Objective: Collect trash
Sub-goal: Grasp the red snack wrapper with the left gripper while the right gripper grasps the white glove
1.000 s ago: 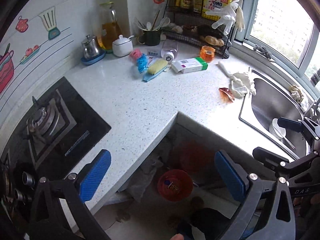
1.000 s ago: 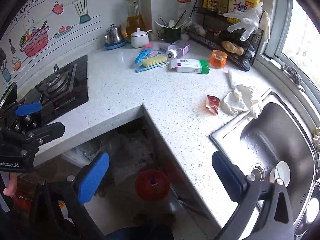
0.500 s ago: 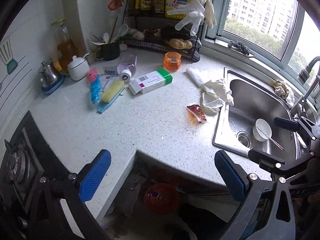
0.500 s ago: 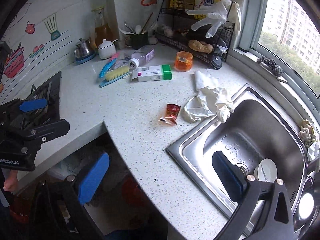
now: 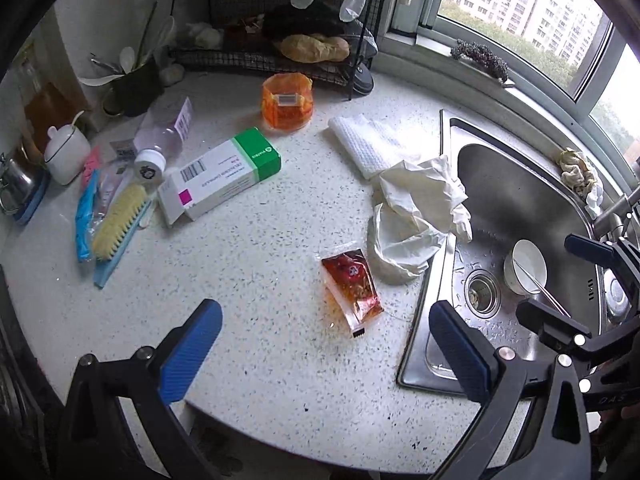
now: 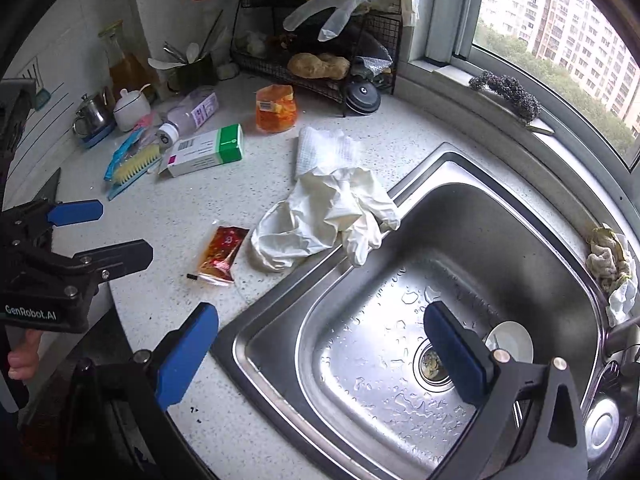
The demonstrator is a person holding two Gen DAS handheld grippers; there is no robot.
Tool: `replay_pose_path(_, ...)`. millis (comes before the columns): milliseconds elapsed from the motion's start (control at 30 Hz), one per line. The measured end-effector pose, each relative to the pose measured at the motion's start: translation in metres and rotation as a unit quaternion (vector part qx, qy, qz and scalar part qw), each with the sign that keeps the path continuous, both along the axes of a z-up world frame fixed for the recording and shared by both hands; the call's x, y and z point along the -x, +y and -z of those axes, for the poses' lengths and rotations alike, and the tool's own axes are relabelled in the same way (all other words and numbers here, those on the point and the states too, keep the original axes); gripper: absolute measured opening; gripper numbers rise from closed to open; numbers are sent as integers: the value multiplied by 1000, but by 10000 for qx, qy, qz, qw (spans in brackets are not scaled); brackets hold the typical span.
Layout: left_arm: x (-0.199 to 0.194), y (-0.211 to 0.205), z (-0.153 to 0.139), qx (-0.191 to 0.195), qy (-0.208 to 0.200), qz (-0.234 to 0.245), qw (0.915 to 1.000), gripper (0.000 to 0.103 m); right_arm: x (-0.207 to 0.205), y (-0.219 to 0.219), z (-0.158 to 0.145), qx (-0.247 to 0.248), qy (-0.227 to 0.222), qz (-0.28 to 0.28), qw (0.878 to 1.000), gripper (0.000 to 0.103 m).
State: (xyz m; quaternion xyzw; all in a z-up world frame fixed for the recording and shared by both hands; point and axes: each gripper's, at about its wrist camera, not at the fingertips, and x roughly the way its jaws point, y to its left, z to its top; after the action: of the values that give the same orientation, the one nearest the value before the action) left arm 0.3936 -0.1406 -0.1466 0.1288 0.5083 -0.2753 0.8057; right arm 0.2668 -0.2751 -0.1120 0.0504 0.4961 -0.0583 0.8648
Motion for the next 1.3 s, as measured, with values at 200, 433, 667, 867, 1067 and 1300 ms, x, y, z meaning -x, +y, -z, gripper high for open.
replay_pose_path(200, -21, -34, 32, -524, 88, 171, 9984, 102, -19, -27, 23, -253, 228, 97, 9994, 103)
replay_pose_path(433, -35, -41, 59, -622, 404, 73, 9972, 99, -35, -36, 44, -387, 450, 8, 9982, 103)
replay_pose_path(667, -35, -44, 66, -801, 457, 9, 9957, 56, -42, -44, 48, -428, 526, -24, 9977, 103)
replay_pose_path(867, -29, -36, 60, -713, 468, -132, 9963, 22, -47, -50, 47, -554, 492, -6, 9973, 103)
replay_pose_path(1067, -19, -6, 43, -449, 404, -562, 9966, 18, -56, -37, 44, -510, 396, -360, 9973, 103)
replay_pose_path(1300, -27, 25, 34, -446, 344, -968, 9937, 18, -81, -27, 50, -432, 426, -748, 9953, 103)
